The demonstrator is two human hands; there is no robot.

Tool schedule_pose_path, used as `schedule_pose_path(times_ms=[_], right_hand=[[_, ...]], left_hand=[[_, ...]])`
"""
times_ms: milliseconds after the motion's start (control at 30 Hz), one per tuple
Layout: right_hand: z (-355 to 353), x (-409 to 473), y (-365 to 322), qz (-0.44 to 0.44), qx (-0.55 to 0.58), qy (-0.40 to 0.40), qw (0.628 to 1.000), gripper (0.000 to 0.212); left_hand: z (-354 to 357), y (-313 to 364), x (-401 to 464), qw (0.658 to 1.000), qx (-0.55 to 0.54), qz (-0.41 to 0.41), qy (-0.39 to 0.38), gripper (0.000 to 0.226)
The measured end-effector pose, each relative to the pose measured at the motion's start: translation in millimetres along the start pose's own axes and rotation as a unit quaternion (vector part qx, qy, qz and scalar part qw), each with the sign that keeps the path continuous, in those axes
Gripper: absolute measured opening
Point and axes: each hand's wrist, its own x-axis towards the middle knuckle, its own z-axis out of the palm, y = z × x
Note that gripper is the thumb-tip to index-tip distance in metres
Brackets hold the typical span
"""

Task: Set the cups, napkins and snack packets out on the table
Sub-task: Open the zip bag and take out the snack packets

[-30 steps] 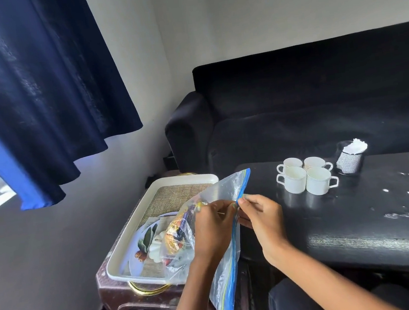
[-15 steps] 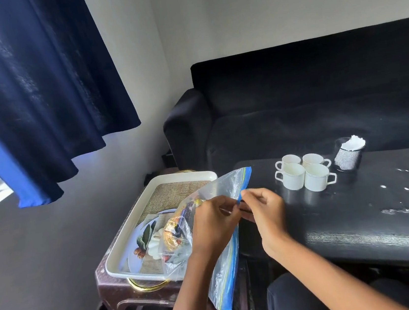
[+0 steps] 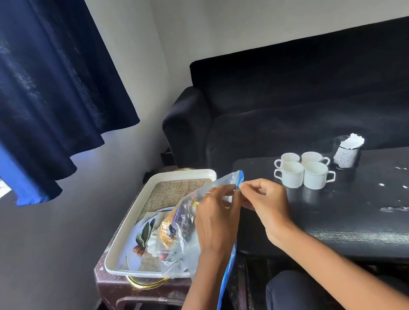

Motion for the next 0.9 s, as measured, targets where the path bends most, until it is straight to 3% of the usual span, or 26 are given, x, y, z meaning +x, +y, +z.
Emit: schedule_pose_path(times_ms=[267,700,900], right_hand=[[2.2,-1.4,0.8,-0.02,-0.079,-0.003,0.997,0.013],[11.1,3.2,-0.2,-0.058,-0.161,0.03,0.985,0.02],[20.2,1.3,-2.3,-0.131,-0.229,0.057,0.963,0.022]], left_hand=[[-3.6,2.5,3.0,0.997,0.001,-0.056,0.061,0.016],[-5.0,7.6,1.6,0.996,0.027,-0.063,0.058,0.019],[-3.4,6.9,5.1,0.994,0.064,-0.072,0.052,0.009]])
